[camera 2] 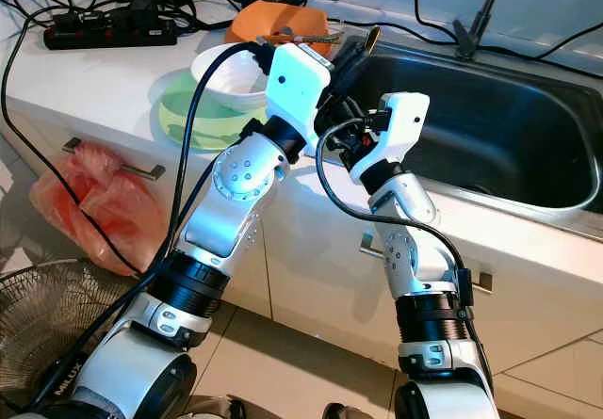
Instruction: Kitchen organization
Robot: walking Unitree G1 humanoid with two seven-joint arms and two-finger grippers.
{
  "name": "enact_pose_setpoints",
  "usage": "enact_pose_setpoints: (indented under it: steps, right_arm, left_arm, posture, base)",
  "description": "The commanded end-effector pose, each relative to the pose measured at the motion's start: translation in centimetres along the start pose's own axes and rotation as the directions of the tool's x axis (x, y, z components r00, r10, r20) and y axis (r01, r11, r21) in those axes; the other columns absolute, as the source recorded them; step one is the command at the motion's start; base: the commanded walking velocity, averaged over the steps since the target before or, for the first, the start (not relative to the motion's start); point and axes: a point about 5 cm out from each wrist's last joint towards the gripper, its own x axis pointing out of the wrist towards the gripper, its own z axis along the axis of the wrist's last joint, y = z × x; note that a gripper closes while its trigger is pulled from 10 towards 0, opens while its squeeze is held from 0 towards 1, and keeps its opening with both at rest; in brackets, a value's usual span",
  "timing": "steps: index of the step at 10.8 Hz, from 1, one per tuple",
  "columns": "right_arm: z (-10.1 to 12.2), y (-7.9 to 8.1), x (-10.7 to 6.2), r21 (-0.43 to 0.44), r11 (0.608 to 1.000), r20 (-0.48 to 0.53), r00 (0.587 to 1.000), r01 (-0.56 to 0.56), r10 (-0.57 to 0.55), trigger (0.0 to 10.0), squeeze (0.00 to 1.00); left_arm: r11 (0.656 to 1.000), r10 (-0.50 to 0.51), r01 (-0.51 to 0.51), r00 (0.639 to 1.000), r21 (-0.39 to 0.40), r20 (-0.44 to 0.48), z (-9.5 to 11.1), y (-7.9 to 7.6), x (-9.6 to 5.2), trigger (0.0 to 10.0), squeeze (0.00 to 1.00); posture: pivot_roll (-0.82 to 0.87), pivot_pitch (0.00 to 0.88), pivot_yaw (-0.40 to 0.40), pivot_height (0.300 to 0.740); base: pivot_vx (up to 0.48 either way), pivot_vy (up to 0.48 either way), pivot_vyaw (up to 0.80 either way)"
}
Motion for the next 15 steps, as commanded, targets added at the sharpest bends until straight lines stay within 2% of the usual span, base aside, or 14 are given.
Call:
enact_pose_setpoints:
  steps: [1,8,9,10,11,15]
  right_arm:
    - [0.5,-0.4,0.1,-0.010,1.000,0.018,1.000,0.016,-0.015,0.0,0.00]
    - [0.5,-0.4,0.1,-0.011,1.000,0.022,1.000,0.015,-0.015,0.0,0.00]
    - [0.5,-0.3,0.2,-0.011,1.000,0.021,1.000,0.014,-0.014,0.0,0.00]
    - [0.5,-0.5,0.3,-0.006,0.999,0.021,0.999,0.034,-0.034,3.9,0.00]
    - [0.5,-0.8,0.3,-0.005,0.998,0.020,0.998,0.056,-0.055,10.0,0.00]
    - [0.9,-1.5,0.5,-0.012,0.994,0.043,0.993,0.111,-0.110,10.0,0.00]
  left_arm:
    - [1.000,-0.003,0.003,1.000,0.006,0.023,0.7,0.0,0.3,10.0,0.00]
    - [1.000,-0.018,0.018,1.000,-0.007,0.026,0.7,-0.3,0.3,10.0,0.00]
    - [1.000,-0.016,0.017,1.000,-0.008,0.027,0.7,-0.3,0.3,10.0,0.15]
    - [1.000,-0.009,0.009,1.000,-0.014,0.029,0.7,-0.2,0.3,10.0,1.00]
    - [1.000,-0.006,0.006,1.000,-0.015,0.029,0.7,-0.1,0.3,10.0,1.00]
    - [1.000,-0.004,0.004,0.999,-0.017,0.037,0.9,0.0,0.3,10.0,1.00]
  posture:
    - [0.00,0.088,-0.034,0.740]
    - [-0.01,0.086,-0.031,0.740]
    - [0.00,0.085,-0.032,0.740]
    - [0.00,0.084,-0.033,0.740]
    - [0.00,0.084,-0.032,0.740]
    - [0.00,0.085,-0.035,0.740]
  base:
    - [0.000,0.000,0.00]
    - [0.000,0.000,0.00]
    - [0.000,0.000,0.00]
    - [0.000,0.000,0.00]
    - [0.000,0.000,0.00]
    - [0.000,0.000,0.00]
